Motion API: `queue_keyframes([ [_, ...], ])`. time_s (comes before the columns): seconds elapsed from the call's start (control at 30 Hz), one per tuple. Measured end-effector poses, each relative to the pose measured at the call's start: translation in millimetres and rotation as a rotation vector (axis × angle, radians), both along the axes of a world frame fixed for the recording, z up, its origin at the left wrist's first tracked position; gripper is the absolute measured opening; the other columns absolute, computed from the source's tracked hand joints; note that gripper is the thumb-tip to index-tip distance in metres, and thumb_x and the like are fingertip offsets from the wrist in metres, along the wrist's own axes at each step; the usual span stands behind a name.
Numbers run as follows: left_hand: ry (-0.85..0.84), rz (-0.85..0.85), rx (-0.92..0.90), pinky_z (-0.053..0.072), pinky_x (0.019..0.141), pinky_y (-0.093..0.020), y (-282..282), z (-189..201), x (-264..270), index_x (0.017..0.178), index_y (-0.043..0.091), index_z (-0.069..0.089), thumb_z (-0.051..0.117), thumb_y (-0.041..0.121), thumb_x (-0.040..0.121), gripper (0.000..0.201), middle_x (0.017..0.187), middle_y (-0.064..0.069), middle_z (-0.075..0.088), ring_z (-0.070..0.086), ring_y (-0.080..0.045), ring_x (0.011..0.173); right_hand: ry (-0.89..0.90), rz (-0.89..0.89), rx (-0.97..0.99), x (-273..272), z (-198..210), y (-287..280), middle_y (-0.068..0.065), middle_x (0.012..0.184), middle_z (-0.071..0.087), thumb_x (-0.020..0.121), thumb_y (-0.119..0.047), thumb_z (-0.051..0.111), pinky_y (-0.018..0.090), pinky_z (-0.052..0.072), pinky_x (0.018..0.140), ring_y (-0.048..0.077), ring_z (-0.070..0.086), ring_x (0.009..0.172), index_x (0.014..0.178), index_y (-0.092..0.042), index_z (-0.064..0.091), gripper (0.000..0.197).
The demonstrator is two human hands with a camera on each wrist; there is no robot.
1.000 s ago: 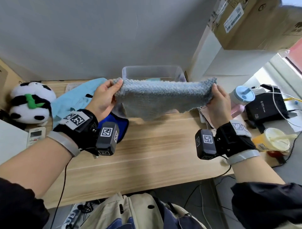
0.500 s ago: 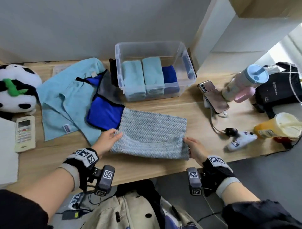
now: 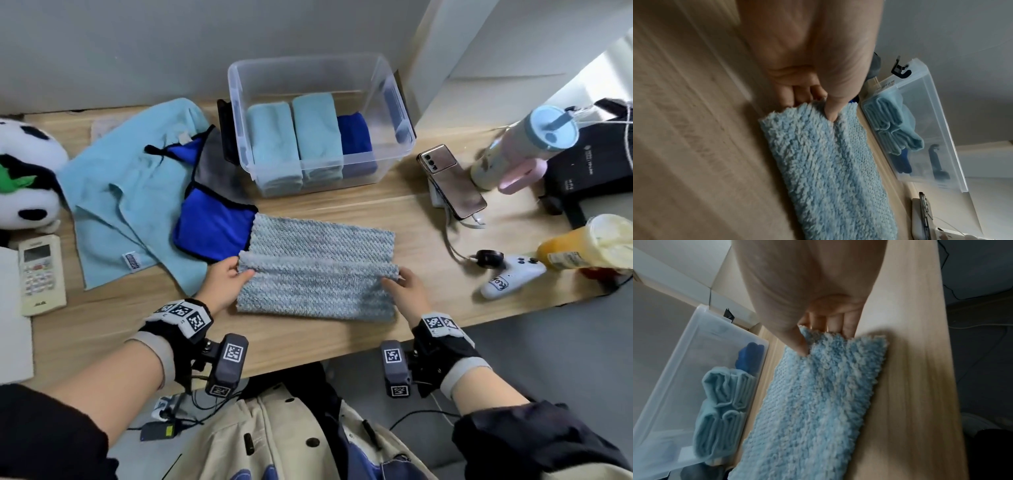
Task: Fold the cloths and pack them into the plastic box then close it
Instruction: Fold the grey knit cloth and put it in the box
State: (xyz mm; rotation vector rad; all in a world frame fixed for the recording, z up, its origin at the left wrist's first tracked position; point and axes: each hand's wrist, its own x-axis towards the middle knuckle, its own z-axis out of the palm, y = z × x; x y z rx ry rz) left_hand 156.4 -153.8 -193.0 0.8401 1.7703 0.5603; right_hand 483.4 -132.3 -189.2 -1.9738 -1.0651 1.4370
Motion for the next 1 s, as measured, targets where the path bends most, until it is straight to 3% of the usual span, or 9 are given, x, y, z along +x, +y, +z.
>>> queue_keyframes([
  [0.07,0.007,0.023,0.072,0.045,0.095,-0.033,8.2,6.7,2.3,0.124,-0.001,0.054,0.061,0.012,0.088,0.039,0.115,-0.017,0.064,0.06,-0.024,0.103,0.036,-0.023,0.039,-0.8,4.0,5.4,0.006,0.09,0.067,0.089,-0.002,0.055,0.018,0.048,0.063,0.015,0.062,0.081,0.107,-0.011,0.057,0.02],
  [0.23,0.033,0.032,0.185,0.043,0.071,-0.015,39.6,18.2,12.3,0.12,0.003,0.053,0.056,0.006,0.091,0.03,0.083,0.002,0.06,0.055,-0.011,0.077,0.031,-0.071,0.116,-2.0,7.9,24.4,0.0,0.088,0.065,0.089,0.001,0.055,0.014,0.05,0.06,0.007,0.062,0.077,0.111,-0.009,0.057,0.024],
  [0.3,0.04,0.023,0.181,0.043,0.071,-0.02,51.0,14.6,13.0,0.117,0.0,0.054,0.057,0.008,0.09,0.028,0.08,-0.002,0.06,0.055,-0.017,0.079,-0.007,-0.084,0.124,-3.0,5.3,33.9,0.005,0.091,0.064,0.09,0.001,0.055,0.013,0.049,0.06,0.011,0.061,0.078,0.113,-0.005,0.057,0.024],
  [0.47,0.079,0.008,0.137,0.041,0.071,-0.028,67.0,3.6,11.8,0.112,0.002,0.056,0.058,0.012,0.09,0.025,0.086,-0.012,0.061,0.055,-0.022,0.085,-0.097,-0.101,0.099,-5.9,-5.3,52.7,0.008,0.099,0.061,0.089,-0.011,0.06,0.026,0.045,0.074,0.019,0.058,0.093,0.117,-0.004,0.055,0.029],
  [0.53,0.114,0.011,0.134,0.042,0.068,-0.025,70.5,-0.5,11.7,0.116,-0.001,0.055,0.059,0.013,0.09,0.03,0.091,-0.014,0.062,0.056,-0.023,0.084,-0.151,-0.103,0.094,-6.8,-8.7,58.6,0.007,0.097,0.06,0.089,-0.014,0.061,0.024,0.044,0.068,0.019,0.056,0.088,0.112,-0.008,0.055,0.025],
  [0.63,0.146,0.023,0.15,0.038,0.056,-0.013,75.5,-4.7,14.3,0.116,-0.005,0.054,0.059,0.012,0.09,0.032,0.074,-0.001,0.057,0.051,-0.021,0.081,-0.238,-0.051,0.074,-7.3,-12.6,65.8,0.006,0.09,0.061,0.089,-0.016,0.059,0.02,0.036,0.052,0.017,0.053,0.069,0.096,-0.018,0.05,0.011],
  [0.73,0.159,0.045,0.153,0.037,0.061,-0.025,80.3,-7.4,16.6,0.114,-0.003,0.054,0.057,0.012,0.091,0.028,0.07,0.001,0.05,0.045,-0.019,0.08,-0.28,-0.031,0.034,-8.0,-13.7,69.3,0.007,0.094,0.061,0.091,-0.019,0.057,0.02,0.034,0.05,0.018,0.052,0.071,0.102,-0.022,0.047,0.015],
  [0.87,0.189,0.037,0.129,0.031,0.058,-0.026,80.5,-15.4,14.0,0.092,0.006,0.05,0.058,0.014,0.091,0.011,0.056,-0.002,0.049,0.034,-0.022,0.056,-0.347,-0.01,-0.023,-13.4,-10.0,71.0,0.004,0.098,0.055,0.093,-0.02,0.054,0.027,0.044,0.073,0.022,0.053,0.086,0.132,-0.012,0.046,0.04],
  [1.0,0.249,0.033,0.105,0.04,0.065,-0.031,79.9,-13.5,13.9,0.1,0.005,0.054,0.06,0.018,0.09,0.018,0.068,-0.007,0.058,0.046,-0.023,0.06,-0.414,-0.005,-0.032,-15.7,-10.8,73.9,0.003,0.088,0.057,0.091,-0.024,0.056,0.029,0.041,0.073,0.023,0.053,0.081,0.112,-0.015,0.052,0.023],
])
